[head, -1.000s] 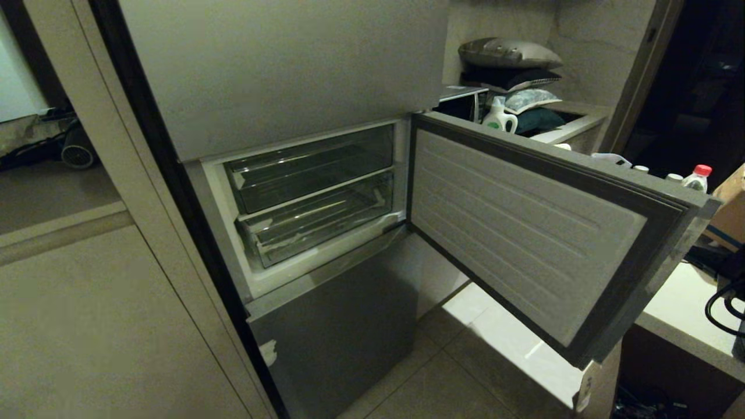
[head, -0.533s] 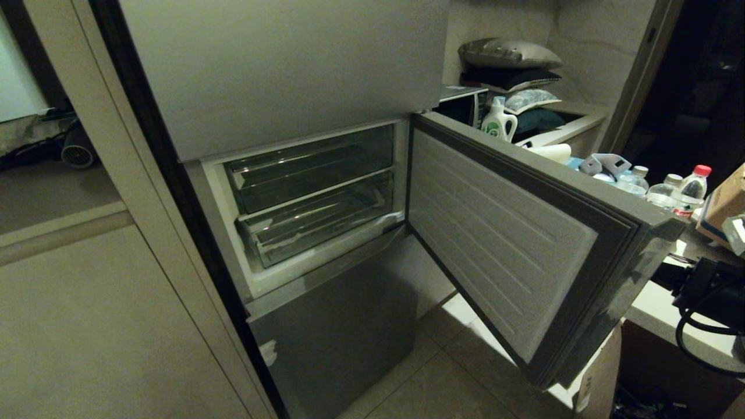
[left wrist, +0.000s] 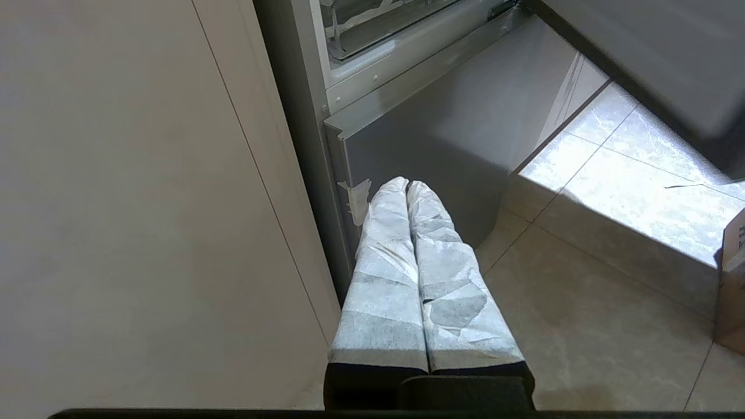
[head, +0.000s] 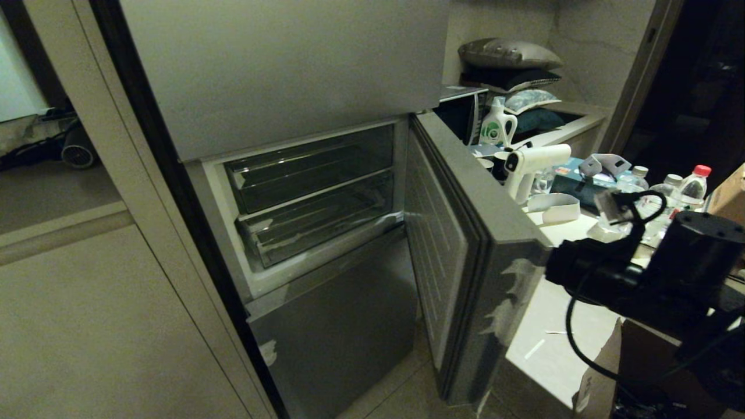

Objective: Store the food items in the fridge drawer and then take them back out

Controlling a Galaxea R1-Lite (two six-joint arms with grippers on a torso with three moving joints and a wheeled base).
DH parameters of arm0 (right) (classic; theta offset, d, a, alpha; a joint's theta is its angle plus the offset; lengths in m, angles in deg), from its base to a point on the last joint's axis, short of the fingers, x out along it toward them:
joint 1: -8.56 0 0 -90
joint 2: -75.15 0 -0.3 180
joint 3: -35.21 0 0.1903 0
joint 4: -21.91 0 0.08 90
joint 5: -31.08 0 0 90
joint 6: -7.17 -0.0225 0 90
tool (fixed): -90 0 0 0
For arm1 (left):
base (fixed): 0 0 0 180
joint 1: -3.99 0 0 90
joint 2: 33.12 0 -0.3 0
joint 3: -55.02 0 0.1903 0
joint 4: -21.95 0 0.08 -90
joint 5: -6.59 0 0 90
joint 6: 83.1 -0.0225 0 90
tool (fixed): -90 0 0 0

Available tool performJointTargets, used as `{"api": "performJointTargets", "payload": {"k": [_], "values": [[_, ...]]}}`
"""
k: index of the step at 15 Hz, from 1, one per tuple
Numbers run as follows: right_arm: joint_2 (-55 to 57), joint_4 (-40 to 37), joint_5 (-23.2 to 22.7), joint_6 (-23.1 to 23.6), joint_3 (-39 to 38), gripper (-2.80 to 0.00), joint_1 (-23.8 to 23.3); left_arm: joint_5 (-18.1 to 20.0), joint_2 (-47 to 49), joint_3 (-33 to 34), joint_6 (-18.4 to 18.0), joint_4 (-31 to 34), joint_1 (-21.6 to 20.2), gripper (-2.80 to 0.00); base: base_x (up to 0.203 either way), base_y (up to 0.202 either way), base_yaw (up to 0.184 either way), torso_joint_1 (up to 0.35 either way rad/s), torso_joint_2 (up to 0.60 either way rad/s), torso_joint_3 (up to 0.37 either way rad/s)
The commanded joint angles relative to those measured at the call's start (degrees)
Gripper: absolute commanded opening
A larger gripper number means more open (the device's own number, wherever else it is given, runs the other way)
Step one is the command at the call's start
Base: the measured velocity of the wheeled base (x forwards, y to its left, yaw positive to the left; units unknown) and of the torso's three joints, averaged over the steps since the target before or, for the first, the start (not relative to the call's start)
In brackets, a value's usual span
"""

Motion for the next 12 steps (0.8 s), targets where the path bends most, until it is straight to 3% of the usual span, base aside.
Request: {"api": "performJointTargets", "payload": {"k": [1, 9, 12], "values": [[9.6, 0.5, 7.9, 1.0, 9.6, -2.8, 8.2, 0.0, 0.1, 0.0, 0.0, 0.0, 0.0, -2.8, 0.0, 0.0, 0.0, 0.0, 0.0, 0.0], [35.1, 0.1, 12.6, 2.0, 46.4, -2.8, 18.9, 0.0, 0.1, 0.0, 0.0, 0.0, 0.0, -2.8, 0.0, 0.0, 0.0, 0.0, 0.0, 0.0], [43.3, -2.8, 12.8, 5.6, 58.8, -2.8, 20.7, -0.1, 0.1, 0.0, 0.1, 0.0, 0.0, -2.8, 0.0, 0.0, 0.0, 0.0, 0.0, 0.0]]}}
